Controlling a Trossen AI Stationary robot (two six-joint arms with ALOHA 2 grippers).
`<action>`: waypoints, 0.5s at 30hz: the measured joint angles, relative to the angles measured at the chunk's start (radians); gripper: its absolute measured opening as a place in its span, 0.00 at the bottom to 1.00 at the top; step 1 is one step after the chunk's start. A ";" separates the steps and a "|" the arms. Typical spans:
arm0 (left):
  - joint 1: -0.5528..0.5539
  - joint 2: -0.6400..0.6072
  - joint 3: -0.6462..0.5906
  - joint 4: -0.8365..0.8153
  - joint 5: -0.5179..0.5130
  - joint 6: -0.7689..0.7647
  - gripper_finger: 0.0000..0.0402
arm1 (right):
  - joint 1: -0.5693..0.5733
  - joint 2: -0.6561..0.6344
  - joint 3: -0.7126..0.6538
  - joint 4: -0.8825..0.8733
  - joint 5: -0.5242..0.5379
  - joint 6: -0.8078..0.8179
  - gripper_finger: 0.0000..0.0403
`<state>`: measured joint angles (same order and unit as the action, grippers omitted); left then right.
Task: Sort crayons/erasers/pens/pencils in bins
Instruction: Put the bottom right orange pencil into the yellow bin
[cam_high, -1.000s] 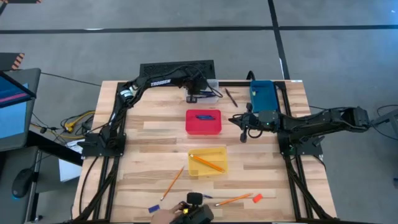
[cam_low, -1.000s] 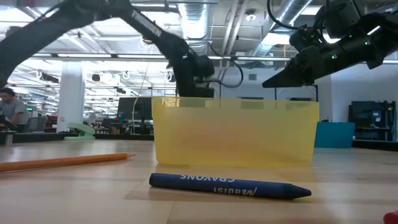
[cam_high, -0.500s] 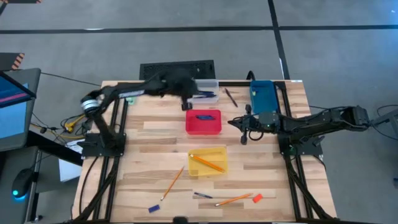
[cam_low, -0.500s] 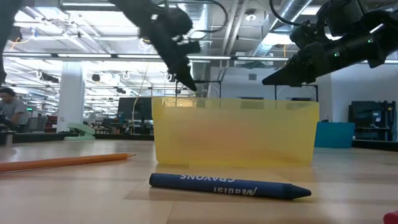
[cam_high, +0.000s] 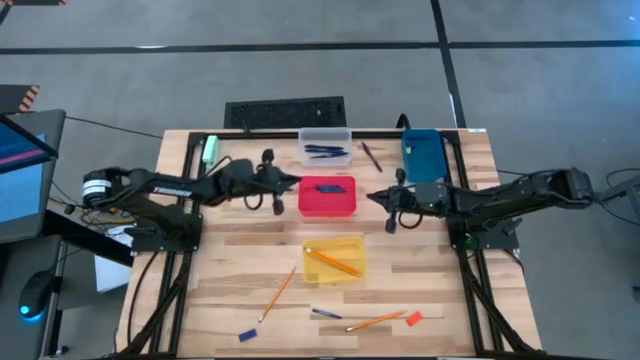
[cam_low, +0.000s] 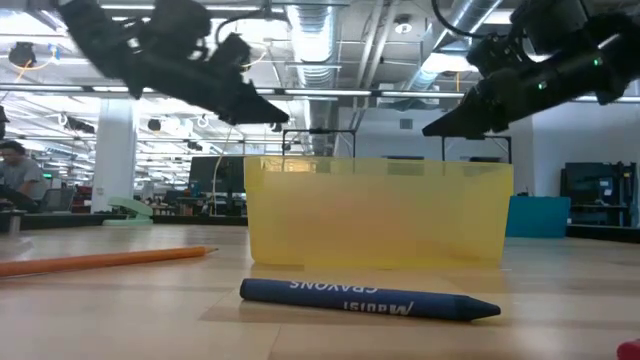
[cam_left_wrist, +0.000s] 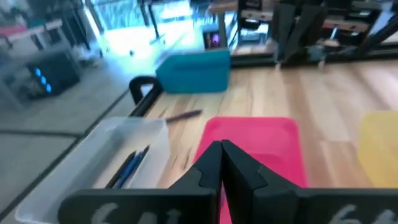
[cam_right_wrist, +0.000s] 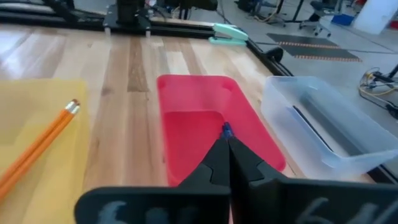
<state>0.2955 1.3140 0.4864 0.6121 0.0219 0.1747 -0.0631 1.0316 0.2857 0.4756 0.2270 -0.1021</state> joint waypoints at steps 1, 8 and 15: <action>-0.008 -0.003 -0.028 0.042 0.000 0.000 0.00 | 0.017 0.000 0.020 -0.031 0.015 0.000 0.02; -0.014 -0.003 -0.135 0.195 -0.002 -0.027 0.00 | 0.214 0.004 0.243 -0.508 0.095 0.147 0.02; -0.014 -0.002 -0.162 0.219 0.028 -0.039 0.00 | 0.472 0.094 0.418 -0.839 0.169 0.427 0.02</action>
<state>0.2813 1.3121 0.3240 0.8307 0.0499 0.1353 0.4090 1.1253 0.7034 -0.3637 0.3964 0.3251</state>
